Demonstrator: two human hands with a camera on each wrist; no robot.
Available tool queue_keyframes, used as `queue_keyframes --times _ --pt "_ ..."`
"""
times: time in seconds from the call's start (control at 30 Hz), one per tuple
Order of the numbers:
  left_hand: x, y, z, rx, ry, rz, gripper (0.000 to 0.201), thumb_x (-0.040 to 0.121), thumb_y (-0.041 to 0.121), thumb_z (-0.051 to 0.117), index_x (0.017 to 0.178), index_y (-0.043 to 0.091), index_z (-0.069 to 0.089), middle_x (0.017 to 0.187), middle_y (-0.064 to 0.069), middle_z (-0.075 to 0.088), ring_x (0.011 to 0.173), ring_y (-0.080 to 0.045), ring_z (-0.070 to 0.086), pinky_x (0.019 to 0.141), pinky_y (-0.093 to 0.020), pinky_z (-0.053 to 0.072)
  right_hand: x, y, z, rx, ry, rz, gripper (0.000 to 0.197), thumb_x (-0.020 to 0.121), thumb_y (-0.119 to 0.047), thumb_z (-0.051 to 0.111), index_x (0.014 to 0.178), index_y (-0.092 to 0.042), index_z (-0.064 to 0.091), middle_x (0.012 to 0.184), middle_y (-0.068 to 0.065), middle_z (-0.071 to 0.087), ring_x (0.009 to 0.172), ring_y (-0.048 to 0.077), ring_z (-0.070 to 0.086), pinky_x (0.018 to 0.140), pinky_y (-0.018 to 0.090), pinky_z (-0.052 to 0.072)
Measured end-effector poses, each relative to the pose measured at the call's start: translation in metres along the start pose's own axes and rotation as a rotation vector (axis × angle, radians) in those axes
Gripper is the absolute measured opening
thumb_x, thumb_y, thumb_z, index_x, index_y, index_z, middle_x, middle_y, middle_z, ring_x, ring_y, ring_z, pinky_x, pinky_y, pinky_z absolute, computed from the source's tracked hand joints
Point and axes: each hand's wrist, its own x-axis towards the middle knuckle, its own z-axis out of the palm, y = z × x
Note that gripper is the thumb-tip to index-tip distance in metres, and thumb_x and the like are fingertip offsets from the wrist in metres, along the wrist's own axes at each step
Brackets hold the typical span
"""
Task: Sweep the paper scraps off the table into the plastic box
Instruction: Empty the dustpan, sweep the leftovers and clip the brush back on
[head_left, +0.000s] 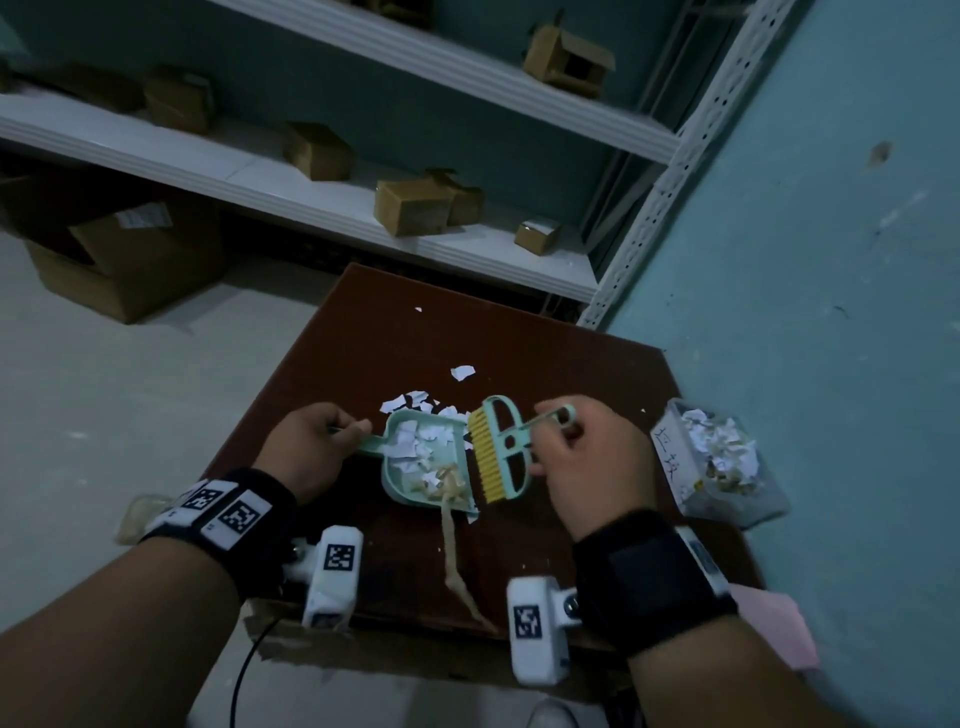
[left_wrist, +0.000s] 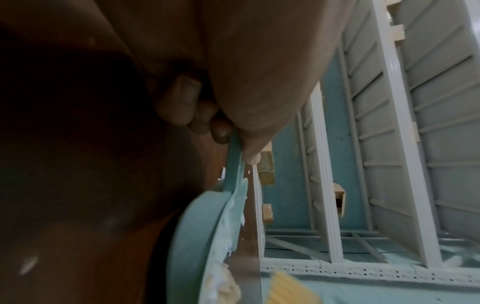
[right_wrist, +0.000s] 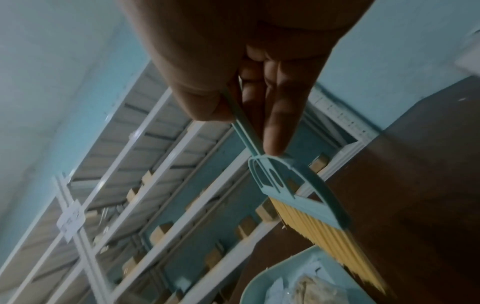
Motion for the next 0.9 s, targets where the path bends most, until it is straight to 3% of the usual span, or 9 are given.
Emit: queue_keyframes --times 0.1,0.2,0.4,0.57,0.63,0.77,0.9 --pt "-0.002 0.002 0.006 -0.065 -0.019 -0.035 0.029 0.095 0.039 0.072 0.083 0.012 0.071 0.069 -0.007 0.069 0.057 -0.020 0.059 0.056 -0.030 0.049 -0.011 0.029 -0.017 0.143 0.155 0.094 0.017 0.096 -0.017 0.062 0.097 -0.031 0.072 0.081 -0.009 0.075 0.071 0.002 0.075 0.069 0.036 0.066" --pt "-0.004 0.005 0.011 -0.131 -0.033 -0.074 0.028 0.094 0.039 0.072 0.083 0.014 0.071 0.067 -0.007 0.066 0.057 -0.020 0.058 0.052 -0.031 0.048 0.002 0.046 -0.029 0.271 0.221 0.164 0.018 0.096 -0.010 0.061 0.096 -0.022 0.074 0.080 -0.004 0.077 0.065 0.006 0.076 0.068 0.043 0.066" --pt "-0.009 0.023 0.024 -0.288 -0.050 -0.117 0.028 0.095 0.038 0.071 0.084 0.012 0.069 0.065 -0.004 0.060 0.057 -0.019 0.050 0.048 -0.029 0.041 0.033 0.059 -0.061 0.391 0.359 0.109 0.019 0.095 -0.006 0.061 0.090 -0.019 0.073 0.074 -0.002 0.077 0.065 0.012 0.077 0.065 0.044 0.066" --pt "-0.009 0.042 0.040 -0.389 -0.004 -0.121 0.030 0.095 0.034 0.072 0.087 0.006 0.068 0.056 -0.004 0.056 0.051 -0.020 0.048 0.051 -0.029 0.041 0.043 0.071 -0.088 0.462 0.455 0.103 0.015 0.096 -0.006 0.060 0.098 -0.008 0.075 0.078 0.003 0.077 0.065 0.014 0.077 0.064 0.044 0.066" --pt "-0.005 0.054 0.048 -0.391 -0.017 -0.121 0.030 0.094 0.038 0.073 0.082 0.011 0.069 0.058 -0.008 0.054 0.049 -0.021 0.047 0.053 -0.031 0.041 0.047 0.076 -0.105 0.494 0.521 0.098 0.016 0.095 -0.006 0.059 0.096 -0.008 0.075 0.076 0.004 0.077 0.064 0.015 0.077 0.064 0.044 0.066" --pt "0.002 0.100 0.072 -0.359 -0.088 -0.060 0.031 0.094 0.042 0.072 0.080 0.014 0.070 0.059 -0.005 0.052 0.046 -0.017 0.041 0.049 -0.028 0.034 0.053 0.094 -0.140 0.479 0.687 0.105 0.019 0.090 -0.012 0.057 0.091 -0.019 0.075 0.072 -0.001 0.076 0.061 0.012 0.076 0.064 0.046 0.065" --pt "0.004 0.164 0.113 -0.352 -0.159 0.038 0.030 0.097 0.035 0.069 0.079 0.011 0.064 0.057 -0.004 0.045 0.039 -0.014 0.038 0.039 -0.024 0.033 0.055 0.113 -0.165 0.471 0.784 0.152 0.025 0.092 -0.014 0.055 0.104 -0.017 0.077 0.081 -0.001 0.077 0.063 0.009 0.076 0.064 0.042 0.066"
